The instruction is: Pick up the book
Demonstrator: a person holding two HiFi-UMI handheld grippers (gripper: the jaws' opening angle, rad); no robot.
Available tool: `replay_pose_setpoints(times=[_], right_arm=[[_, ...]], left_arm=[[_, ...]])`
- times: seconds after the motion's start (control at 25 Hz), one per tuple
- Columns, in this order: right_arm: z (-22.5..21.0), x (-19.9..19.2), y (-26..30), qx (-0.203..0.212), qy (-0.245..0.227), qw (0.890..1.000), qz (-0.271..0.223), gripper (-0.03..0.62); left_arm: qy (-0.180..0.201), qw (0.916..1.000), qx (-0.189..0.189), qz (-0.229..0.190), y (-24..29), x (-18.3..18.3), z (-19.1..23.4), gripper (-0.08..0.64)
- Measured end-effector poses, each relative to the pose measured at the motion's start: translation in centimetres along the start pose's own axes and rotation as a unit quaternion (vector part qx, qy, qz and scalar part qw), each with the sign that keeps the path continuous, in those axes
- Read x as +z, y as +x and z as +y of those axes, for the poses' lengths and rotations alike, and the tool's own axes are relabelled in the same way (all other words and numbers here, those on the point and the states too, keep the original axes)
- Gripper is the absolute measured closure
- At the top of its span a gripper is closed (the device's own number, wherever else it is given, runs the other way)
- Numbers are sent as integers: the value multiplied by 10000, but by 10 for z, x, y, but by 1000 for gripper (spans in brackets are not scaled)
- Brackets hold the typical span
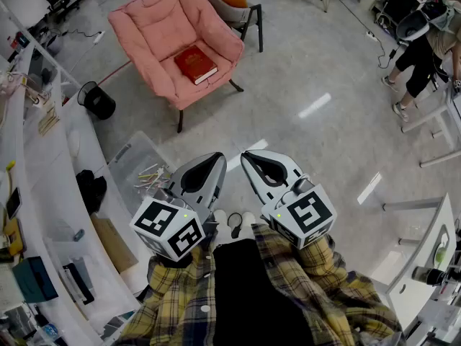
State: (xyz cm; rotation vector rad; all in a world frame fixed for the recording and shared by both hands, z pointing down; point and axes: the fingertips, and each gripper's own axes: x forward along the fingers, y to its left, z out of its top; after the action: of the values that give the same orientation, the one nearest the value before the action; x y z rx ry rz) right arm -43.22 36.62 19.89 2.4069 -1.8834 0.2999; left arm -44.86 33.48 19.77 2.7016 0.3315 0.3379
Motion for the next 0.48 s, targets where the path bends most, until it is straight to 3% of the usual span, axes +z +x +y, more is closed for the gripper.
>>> replay_pose_setpoints(times=[0.48], right_arm=[[-19,-1,-17,-3,167,9998,-107,577]], left_arm=[[52,10000,10,-19,16,0,-15,557]])
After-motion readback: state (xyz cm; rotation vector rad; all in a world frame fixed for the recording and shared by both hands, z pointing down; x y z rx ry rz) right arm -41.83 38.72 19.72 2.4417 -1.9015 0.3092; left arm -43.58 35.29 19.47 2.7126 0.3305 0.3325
